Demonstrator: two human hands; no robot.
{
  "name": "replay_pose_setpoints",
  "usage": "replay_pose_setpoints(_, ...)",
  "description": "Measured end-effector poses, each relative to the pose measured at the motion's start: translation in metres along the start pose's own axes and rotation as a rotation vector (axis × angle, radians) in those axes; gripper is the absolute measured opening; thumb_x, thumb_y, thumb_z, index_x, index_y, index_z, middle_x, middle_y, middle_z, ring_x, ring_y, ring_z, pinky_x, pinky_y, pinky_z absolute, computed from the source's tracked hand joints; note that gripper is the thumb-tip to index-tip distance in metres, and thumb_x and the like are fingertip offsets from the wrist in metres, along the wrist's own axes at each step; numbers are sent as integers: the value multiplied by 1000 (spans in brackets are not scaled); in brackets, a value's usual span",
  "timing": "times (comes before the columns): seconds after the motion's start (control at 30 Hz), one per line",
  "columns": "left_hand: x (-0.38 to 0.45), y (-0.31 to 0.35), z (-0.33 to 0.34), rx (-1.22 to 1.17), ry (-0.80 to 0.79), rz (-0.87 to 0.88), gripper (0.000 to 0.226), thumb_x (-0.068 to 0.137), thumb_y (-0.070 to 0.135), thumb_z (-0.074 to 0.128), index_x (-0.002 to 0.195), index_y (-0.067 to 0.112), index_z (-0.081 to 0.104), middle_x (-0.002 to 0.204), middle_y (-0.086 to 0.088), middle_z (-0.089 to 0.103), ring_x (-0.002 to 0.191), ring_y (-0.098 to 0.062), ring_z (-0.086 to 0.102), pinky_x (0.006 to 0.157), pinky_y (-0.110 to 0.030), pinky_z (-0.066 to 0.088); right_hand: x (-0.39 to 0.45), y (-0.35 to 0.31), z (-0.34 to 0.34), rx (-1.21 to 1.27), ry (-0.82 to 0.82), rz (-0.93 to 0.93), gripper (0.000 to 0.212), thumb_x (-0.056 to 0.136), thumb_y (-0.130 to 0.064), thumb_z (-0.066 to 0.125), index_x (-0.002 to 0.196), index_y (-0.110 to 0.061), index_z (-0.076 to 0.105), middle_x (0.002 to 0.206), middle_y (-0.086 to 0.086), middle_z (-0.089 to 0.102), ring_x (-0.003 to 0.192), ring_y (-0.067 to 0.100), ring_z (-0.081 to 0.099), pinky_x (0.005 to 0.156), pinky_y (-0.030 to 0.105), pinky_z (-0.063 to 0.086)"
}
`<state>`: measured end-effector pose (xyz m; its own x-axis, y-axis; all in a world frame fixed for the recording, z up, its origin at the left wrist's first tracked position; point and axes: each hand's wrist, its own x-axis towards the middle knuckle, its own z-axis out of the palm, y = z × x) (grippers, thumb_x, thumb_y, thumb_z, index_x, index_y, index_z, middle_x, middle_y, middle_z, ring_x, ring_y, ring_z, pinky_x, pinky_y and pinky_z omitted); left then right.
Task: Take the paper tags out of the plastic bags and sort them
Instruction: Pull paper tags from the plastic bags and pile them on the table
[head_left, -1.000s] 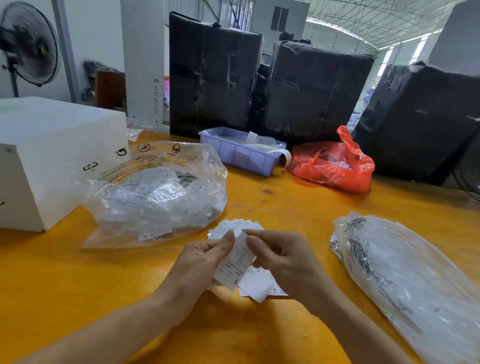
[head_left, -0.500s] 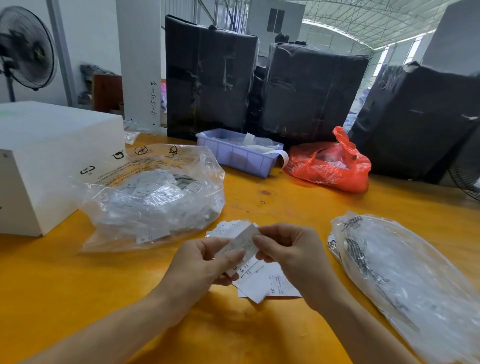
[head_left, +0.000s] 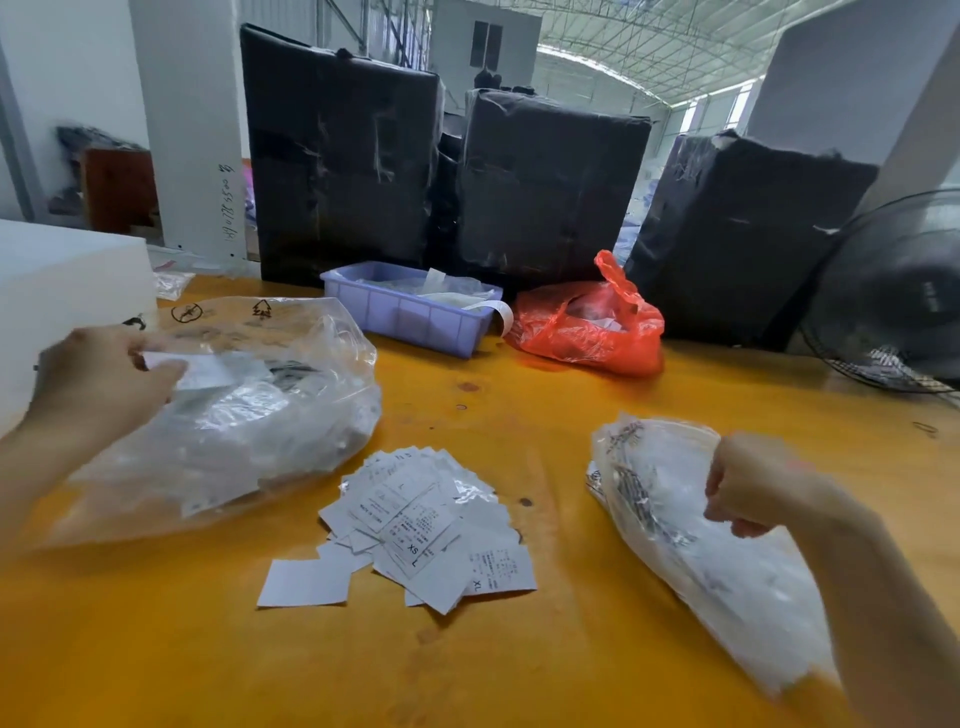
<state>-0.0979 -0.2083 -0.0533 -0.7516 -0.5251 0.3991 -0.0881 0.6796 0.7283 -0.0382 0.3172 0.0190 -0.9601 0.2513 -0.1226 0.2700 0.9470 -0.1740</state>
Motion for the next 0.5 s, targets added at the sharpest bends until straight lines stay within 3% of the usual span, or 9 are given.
replay_pose_setpoints(0.13, -1, 8, 9, 313, -62, 89, 38, 76, 19, 75, 108, 1, 63, 75, -20, 63, 75, -39, 61, 71, -52, 54, 9, 1, 22, -115, -63, -23, 46, 69, -34, 83, 99, -4, 67, 72, 1, 62, 59, 11, 55, 52, 21, 45)
replay_pose_setpoints(0.2, -12, 21, 9, 464, -33, 177, 41, 74, 22, 75, 107, 0, 63, 87, -24, 62, 80, -40, 58, 73, -50, 52, 13, 2, 27, -127, -39, -23, 49, 65, -37, 84, 98, -3, 70, 82, 3, 70, 65, 13, 57, 59, 23, 45)
replay_pose_setpoints(0.37, -46, 64, 4, 476, 164, 369, 48, 71, 15, 79, 113, -1, 63, 110, -33, 56, 95, -54, 51, 75, -60, 46, 19, 6, 24, -21, 55, -7, 6, 70, -2, 74, 76, 1, 74, 72, 14, 73, 58, 17, 66, 60, 29, 55)
replay_pose_setpoints(0.43, -56, 80, 0, 406, 160, 406, 48, 73, 12, 78, 117, -2, 63, 115, -32, 56, 100, -54, 51, 79, -61, 45, 19, 6, 20, -3, 110, 2, 12, 69, 8, 64, 77, 6, 73, 78, 21, 71, 66, 25, 70, 65, 37, 58)
replay_pose_setpoints(0.5, -66, 98, -4, 342, 141, 464, 47, 75, 9, 75, 118, -4, 62, 117, -32, 56, 104, -51, 51, 84, -60, 44, 15, 4, 13, -11, 157, -6, 16, 69, 12, 61, 80, 7, 72, 78, 23, 70, 65, 24, 68, 63, 36, 57)
